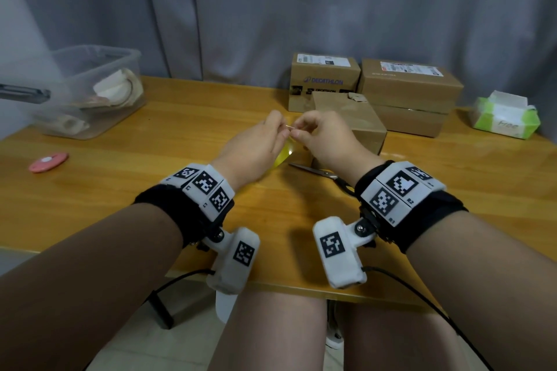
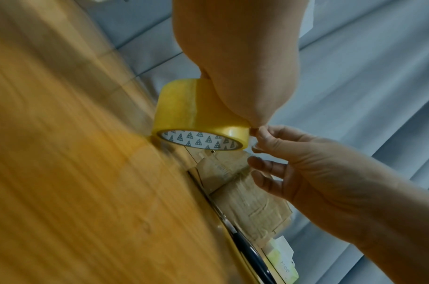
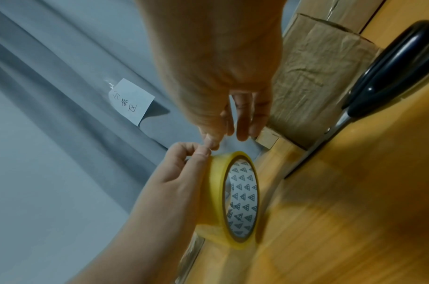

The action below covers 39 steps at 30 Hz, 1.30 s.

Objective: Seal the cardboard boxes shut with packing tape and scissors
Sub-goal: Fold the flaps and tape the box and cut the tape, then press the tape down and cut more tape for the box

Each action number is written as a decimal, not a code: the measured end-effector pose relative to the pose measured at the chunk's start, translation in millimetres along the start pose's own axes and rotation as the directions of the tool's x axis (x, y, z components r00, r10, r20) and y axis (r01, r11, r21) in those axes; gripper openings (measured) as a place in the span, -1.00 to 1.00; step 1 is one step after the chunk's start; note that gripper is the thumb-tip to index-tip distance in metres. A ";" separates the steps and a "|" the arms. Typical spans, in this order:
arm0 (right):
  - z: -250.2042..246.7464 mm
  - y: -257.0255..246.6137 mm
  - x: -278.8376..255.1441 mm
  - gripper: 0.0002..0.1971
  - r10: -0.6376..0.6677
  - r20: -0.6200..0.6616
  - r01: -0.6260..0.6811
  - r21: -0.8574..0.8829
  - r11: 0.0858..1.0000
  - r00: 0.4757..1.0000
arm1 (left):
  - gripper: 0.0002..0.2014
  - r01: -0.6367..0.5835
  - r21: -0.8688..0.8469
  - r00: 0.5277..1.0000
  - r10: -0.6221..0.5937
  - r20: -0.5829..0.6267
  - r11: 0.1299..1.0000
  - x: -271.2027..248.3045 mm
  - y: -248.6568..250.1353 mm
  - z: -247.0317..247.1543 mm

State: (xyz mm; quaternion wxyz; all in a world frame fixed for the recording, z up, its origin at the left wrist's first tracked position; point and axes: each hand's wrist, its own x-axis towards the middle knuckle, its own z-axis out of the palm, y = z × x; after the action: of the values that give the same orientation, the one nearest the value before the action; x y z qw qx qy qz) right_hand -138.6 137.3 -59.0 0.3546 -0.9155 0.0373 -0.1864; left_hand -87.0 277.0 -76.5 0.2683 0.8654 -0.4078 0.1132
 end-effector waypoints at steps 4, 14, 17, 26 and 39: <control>-3.9 -0.6 -1.7 -0.79 -0.002 -0.016 -0.001 -0.217 0.976 1.000 | -0.76 -0.023 0.140 0.999 0.019 0.028 0.990 0.7 0.9 -3.8; -64.3 37.5 2.6 -0.61 0.149 -0.009 -0.128 -0.570 0.812 0.989 | -0.49 0.135 0.519 0.948 -0.263 0.181 0.844 4.7 -21.7 -15.4; -71.5 53.3 2.5 -0.51 0.232 0.159 -0.119 -0.517 0.848 0.960 | -0.59 0.143 0.539 0.939 -0.287 0.192 0.830 7.5 -13.8 -15.7; -61.5 33.2 -4.2 -0.55 0.038 0.147 -0.005 -0.222 0.975 0.988 | -0.33 0.127 -0.070 0.930 -0.095 0.354 0.989 46.4 44.8 29.3; -114.2 92.2 19.0 -0.29 0.302 0.107 -0.266 -0.261 0.928 0.947 | -0.62 -0.090 0.136 0.966 0.053 0.253 0.987 91.6 29.8 17.3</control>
State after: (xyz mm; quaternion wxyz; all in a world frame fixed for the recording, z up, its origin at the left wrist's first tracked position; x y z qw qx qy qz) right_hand -157.1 -7.8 -36.6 0.2648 -0.9480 0.1661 -0.0598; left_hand -51.4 192.7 -41.9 0.1463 0.8748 -0.4598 0.0430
